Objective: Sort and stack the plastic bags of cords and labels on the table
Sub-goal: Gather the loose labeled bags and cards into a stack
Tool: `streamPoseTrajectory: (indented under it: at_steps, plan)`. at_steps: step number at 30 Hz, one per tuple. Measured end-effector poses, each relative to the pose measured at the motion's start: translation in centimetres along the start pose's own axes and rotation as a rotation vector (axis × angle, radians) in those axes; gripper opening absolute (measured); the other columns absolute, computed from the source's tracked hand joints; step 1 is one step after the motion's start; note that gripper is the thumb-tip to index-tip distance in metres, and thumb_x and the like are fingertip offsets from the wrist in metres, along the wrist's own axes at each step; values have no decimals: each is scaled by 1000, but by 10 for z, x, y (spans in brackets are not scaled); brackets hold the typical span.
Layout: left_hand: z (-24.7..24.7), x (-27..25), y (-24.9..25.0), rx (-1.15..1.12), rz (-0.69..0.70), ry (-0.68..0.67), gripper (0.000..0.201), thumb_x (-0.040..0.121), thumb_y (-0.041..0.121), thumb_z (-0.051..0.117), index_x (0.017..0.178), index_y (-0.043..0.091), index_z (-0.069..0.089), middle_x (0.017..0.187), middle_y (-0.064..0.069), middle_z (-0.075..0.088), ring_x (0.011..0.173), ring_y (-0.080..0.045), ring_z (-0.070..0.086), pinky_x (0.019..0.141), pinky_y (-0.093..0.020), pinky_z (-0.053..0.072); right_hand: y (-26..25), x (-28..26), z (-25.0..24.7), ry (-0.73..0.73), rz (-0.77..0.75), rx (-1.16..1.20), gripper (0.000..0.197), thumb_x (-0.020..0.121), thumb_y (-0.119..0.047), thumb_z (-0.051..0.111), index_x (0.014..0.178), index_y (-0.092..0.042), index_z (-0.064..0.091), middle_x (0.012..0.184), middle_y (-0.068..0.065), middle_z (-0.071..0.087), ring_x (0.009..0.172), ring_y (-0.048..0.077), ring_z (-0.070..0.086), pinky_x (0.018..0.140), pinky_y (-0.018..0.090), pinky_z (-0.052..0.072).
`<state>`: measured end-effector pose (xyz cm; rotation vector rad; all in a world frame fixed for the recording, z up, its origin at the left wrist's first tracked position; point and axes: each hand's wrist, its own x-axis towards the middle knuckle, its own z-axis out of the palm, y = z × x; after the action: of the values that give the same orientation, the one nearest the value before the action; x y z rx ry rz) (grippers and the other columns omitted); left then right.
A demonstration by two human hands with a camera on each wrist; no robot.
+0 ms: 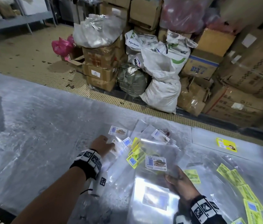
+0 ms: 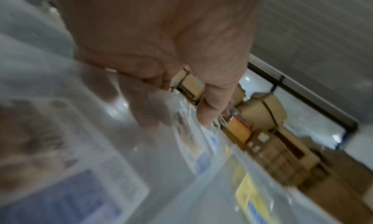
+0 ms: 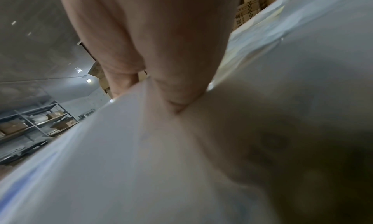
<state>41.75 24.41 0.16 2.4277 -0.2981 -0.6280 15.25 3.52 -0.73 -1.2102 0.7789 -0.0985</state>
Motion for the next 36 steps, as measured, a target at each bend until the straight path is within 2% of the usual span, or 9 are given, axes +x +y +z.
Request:
streamPoseTrajectory:
  at_steps: [3, 9, 12, 18, 22, 25, 28, 32, 36]
  plan:
    - [-16, -4, 2, -47, 42, -62, 34, 66, 20, 84, 55, 14, 52, 52, 2, 48, 55, -19, 49, 50, -25, 32, 1, 0, -1, -3, 0, 13, 38, 89, 16, 56, 120, -5, 53, 100, 9, 76, 83, 13, 75, 64, 15, 54]
    - [-49, -5, -22, -250, 10, 18, 32, 73, 14, 82, 61, 8, 54, 53, 4, 65, 54, -17, 61, 50, -19, 44, 4, 0, 0, -10, -14, 89, 41, 87, 17, 56, 125, 2, 52, 115, 22, 70, 92, 27, 74, 69, 23, 57]
    - [-58, -4, -48, -426, -13, 31, 29, 81, 20, 78, 69, 3, 59, 72, -12, 74, 67, -21, 72, 60, -28, 57, 2, -4, 2, -26, -11, 109, 40, 88, 18, 53, 123, -2, 55, 114, 22, 71, 88, 26, 74, 64, 23, 57]
    - [-57, -22, -73, -420, -117, 64, 25, 85, 24, 75, 67, 9, 66, 62, -12, 63, 57, -23, 56, 60, -34, 49, 0, -7, 3, -4, -4, 108, 41, 88, 17, 55, 125, -2, 55, 102, 14, 76, 82, 22, 75, 61, 21, 56]
    - [-59, -36, -72, -481, -117, 119, 5, 91, 6, 64, 93, 6, 69, 75, -17, 65, 59, -23, 59, 55, -29, 53, -4, -10, 5, -31, -12, 134, 40, 88, 21, 51, 122, 1, 55, 93, 12, 77, 76, 22, 75, 58, 22, 56]
    - [-56, -52, -58, -597, -111, 21, 29, 94, 0, 55, 118, 16, 59, 89, -20, 64, 51, -19, 61, 36, -22, 45, -7, -13, 7, -58, -16, 160, 41, 87, 23, 50, 122, 3, 54, 92, 13, 76, 74, 23, 75, 56, 23, 56]
    - [-55, -61, -42, -666, -85, -54, 43, 91, -1, 59, 127, 23, 55, 108, -20, 68, 52, -17, 64, 40, -21, 46, -7, -14, 8, -60, -19, 178, 43, 87, 24, 48, 124, 4, 53, 92, 14, 76, 74, 24, 75, 56, 24, 57]
    - [-62, -74, 1, -552, 77, -104, 51, 96, 4, 50, 135, 35, 43, 104, -5, 73, 61, -21, 62, 54, -30, 48, -9, -18, 10, -66, -7, 176, 42, 88, 23, 48, 127, 6, 51, 96, 19, 75, 74, 27, 75, 56, 25, 57]
    - [-75, -96, 59, -450, 377, -80, 58, 101, 3, 36, 150, 32, 24, 91, 5, 74, 54, -15, 63, 46, -28, 51, -12, -17, 10, -49, 16, 182, 41, 89, 24, 46, 127, 8, 49, 94, 21, 73, 68, 27, 75, 52, 27, 57]
